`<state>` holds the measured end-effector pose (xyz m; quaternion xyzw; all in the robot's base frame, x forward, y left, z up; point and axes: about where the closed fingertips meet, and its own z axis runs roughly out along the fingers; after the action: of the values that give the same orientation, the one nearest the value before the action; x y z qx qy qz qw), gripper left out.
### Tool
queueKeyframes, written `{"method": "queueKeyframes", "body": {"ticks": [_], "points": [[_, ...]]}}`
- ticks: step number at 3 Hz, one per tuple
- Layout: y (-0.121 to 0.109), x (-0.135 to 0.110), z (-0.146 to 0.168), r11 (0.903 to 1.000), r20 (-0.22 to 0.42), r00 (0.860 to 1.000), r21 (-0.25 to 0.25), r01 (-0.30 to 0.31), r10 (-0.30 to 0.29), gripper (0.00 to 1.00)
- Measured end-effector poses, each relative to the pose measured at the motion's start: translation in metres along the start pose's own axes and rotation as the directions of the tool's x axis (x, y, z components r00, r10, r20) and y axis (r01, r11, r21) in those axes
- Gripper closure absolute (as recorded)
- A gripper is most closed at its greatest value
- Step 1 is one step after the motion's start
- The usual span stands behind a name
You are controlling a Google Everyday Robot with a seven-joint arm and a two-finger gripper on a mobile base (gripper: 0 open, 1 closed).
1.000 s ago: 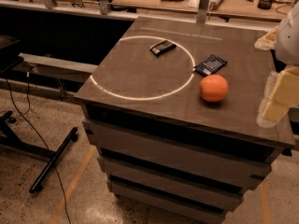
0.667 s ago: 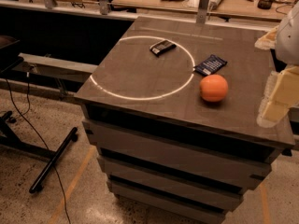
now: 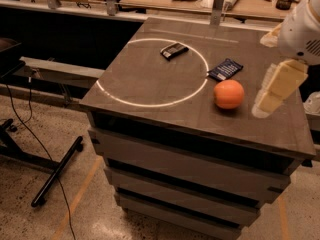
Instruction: Move orange near rxbar chocolate
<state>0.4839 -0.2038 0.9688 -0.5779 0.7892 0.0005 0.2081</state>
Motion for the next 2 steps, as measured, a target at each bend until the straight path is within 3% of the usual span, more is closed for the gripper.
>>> {"method": "queueKeyframes", "body": {"ticks": [2], "points": [[-0.035, -0.001, 0.054, 0.9938, 0.069, 0.993, 0.051, -0.099, 0.096, 0.00]]}}
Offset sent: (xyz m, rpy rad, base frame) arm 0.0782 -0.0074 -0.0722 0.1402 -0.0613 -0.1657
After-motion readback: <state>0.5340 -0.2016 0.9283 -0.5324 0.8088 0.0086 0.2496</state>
